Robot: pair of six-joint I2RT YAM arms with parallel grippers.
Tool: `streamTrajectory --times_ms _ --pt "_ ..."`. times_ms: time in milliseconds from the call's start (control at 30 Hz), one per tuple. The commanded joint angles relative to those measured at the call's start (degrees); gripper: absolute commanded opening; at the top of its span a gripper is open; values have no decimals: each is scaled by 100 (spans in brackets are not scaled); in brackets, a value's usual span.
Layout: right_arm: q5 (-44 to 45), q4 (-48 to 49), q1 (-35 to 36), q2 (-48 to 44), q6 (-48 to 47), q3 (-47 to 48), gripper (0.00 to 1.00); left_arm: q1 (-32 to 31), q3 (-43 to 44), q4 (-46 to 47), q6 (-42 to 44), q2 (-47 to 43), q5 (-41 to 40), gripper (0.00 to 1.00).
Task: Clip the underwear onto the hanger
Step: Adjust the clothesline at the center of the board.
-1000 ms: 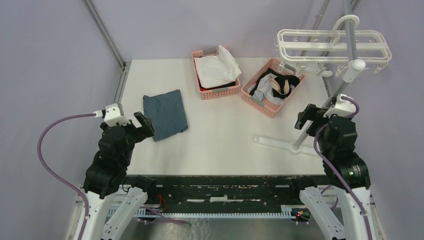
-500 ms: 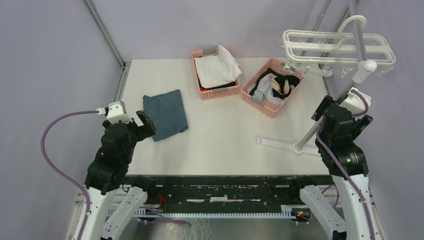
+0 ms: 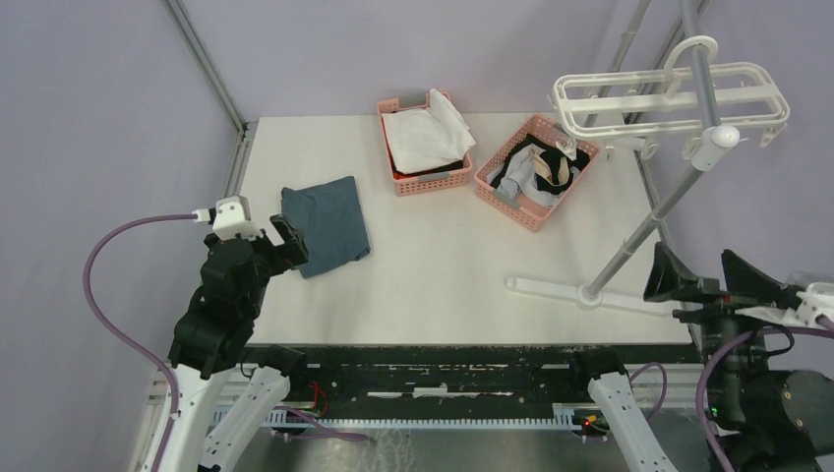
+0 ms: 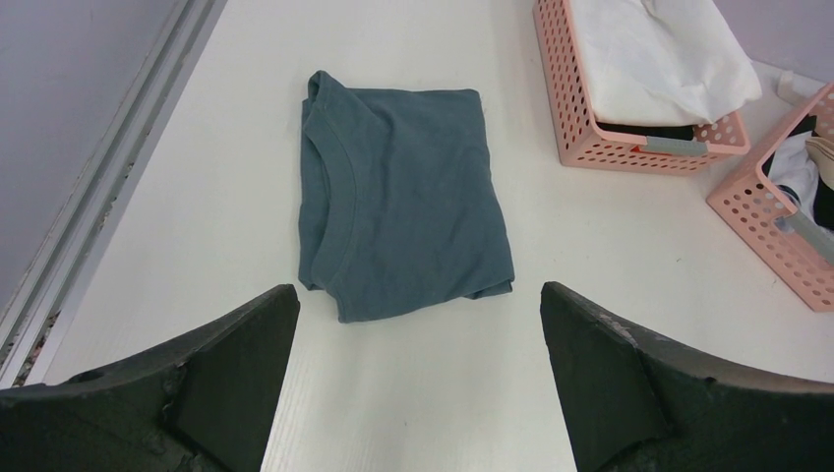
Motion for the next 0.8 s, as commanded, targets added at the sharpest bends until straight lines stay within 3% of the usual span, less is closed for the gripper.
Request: streamTrajectory --times_ms 0,133,267,500,633,767 --pt "-3407 -486 -12 281 -604 197 100 50 25 363 62 102 216 99" --pt "-4913 -515 -10 794 -458 -149 100 54 33 356 52 54 182 99" --pt "-4910 459 -10 960 153 -1030 100 54 22 329 52 4 164 99" --pt "-2084 1342 -8 1185 456 -2026 100 47 44 328 -5 37 263 99" --pt "-333 1324 -9 1264 408 -2268 100 46 69 293 23 54 259 99" --pt "798 1178 -16 1459 343 -2220 100 51 65 292 43 114 303 99"
